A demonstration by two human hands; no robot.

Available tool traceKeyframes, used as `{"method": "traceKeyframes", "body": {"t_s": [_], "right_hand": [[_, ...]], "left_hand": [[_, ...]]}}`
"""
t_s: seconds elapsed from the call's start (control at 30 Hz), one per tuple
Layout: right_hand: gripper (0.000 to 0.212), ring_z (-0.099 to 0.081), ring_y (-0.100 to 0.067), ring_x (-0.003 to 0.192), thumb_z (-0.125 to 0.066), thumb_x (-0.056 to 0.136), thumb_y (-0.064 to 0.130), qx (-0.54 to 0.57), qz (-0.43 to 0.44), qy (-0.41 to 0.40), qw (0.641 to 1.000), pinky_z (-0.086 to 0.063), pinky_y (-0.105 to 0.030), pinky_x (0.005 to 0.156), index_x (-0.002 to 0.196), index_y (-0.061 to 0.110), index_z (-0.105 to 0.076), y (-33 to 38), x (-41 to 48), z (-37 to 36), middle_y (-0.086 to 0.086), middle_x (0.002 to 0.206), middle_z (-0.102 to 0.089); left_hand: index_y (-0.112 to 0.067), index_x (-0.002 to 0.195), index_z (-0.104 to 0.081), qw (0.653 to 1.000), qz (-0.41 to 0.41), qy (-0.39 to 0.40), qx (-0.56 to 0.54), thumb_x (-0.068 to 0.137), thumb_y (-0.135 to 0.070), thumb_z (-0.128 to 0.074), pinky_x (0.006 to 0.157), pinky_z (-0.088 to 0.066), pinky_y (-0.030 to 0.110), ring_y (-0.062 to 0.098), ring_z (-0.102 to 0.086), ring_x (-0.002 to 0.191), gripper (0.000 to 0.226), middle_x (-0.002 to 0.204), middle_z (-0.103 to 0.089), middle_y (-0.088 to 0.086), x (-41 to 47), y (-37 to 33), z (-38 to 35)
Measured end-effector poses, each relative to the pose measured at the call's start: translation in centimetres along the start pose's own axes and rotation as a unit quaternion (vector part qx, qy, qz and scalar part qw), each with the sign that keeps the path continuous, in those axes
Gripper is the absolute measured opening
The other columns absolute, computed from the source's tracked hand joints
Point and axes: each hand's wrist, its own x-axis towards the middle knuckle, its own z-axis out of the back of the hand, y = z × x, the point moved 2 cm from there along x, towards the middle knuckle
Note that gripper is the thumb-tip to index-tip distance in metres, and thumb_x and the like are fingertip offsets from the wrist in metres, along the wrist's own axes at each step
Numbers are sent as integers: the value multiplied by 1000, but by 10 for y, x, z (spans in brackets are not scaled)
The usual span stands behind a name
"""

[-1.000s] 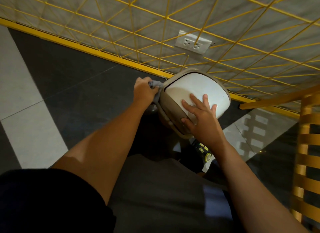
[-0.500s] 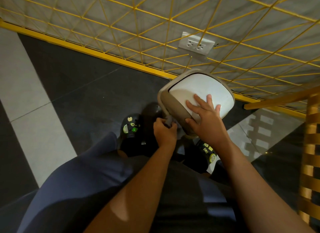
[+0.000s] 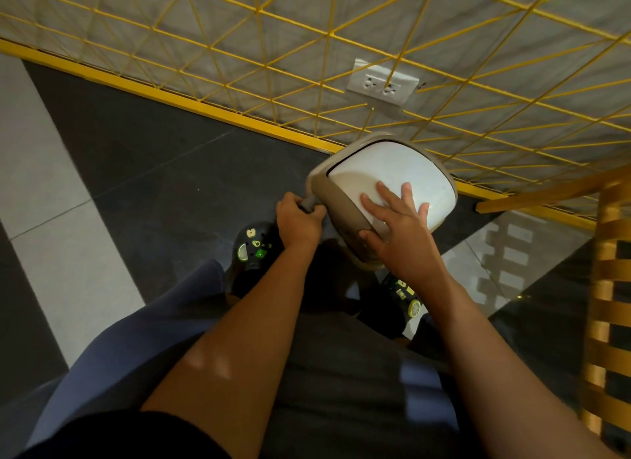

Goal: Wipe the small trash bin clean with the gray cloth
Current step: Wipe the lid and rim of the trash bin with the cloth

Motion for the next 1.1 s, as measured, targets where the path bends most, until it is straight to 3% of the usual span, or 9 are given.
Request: {"method": "traceKeyframes", "body": {"t_s": [0.17, 0.33, 0.43, 0.57, 0.77, 0.87, 1.0, 1.1], "right_hand": [[53, 4, -30, 145, -54, 91, 27, 5, 0, -1, 1000, 2, -57, 113, 141, 29, -35, 0, 1, -1, 0, 157, -17], [53, 4, -31, 145, -54, 91, 27, 5, -1, -2, 1000, 2, -57, 113, 141, 28, -36, 0, 1, -1, 0, 157, -17], [53, 3, -31, 145, -55, 91, 27, 3, -1, -4, 1000, 2, -57, 113, 141, 28, -36, 0, 1, -1, 0, 157, -17], [53, 4, -30, 145, -54, 91, 27, 1, -1, -4, 1000, 3, -57, 113, 141, 28, -35, 0, 1, -2, -1, 157, -17], [53, 1, -31, 145, -56, 90, 27, 5, 5, -9, 1000, 1, -59, 112, 140, 27, -37, 0, 0, -2, -1, 156, -20], [54, 2, -31, 145, -56, 90, 27, 0, 6, -6, 1000, 1, -58, 112, 141, 27, -37, -1, 0, -2, -1, 156, -19], [54, 4, -30, 145, -53, 92, 29, -15, 2, 7, 1000, 1, -57, 113, 142, 29, -33, -1, 1, -1, 0, 157, -16], [54, 5, -31, 145, -49, 93, 31, -36, 1, 25, 999, 1, -57, 113, 144, 30, -29, 0, 1, 0, 0, 157, -13]], "left_hand": [[-11, 80, -44, 999, -19, 16, 26, 77, -15, -69, 69, -40, 29, 27, -55, 89, 25, 102, -55, 17, 21, -11, 13], [-20, 64, -35, 999, 17, 43, -15, 81, -9, -64, 63, -40, 29, 19, -48, 79, 36, 73, -46, 0, 2, -4, 11], [-18, 67, -39, 995, 59, 67, -33, 79, -8, -65, 76, -47, 36, 23, -54, 84, 31, 85, -54, 10, -23, 14, 0], [-20, 64, -36, 994, 82, 61, -37, 80, -12, -66, 67, -41, 30, 20, -51, 79, 34, 82, -51, 6, -40, 24, -10], [-21, 64, -37, 996, 62, 30, -55, 77, -11, -66, 61, -42, 30, 21, -52, 78, 34, 91, -55, 14, -32, 20, -7], [-21, 64, -37, 995, 57, 13, -79, 77, -8, -65, 69, -46, 35, 21, -51, 77, 34, 83, -53, 11, -19, 11, -4], [-23, 66, -37, 995, 51, 9, -82, 80, -8, -63, 68, -41, 28, 18, -48, 78, 33, 75, -47, -1, -1, -4, 4], [-15, 82, -46, 993, 53, 8, -107, 84, -9, -59, 72, -41, 27, 16, -48, 82, 15, 80, -49, -2, 0, -8, 7]]}}
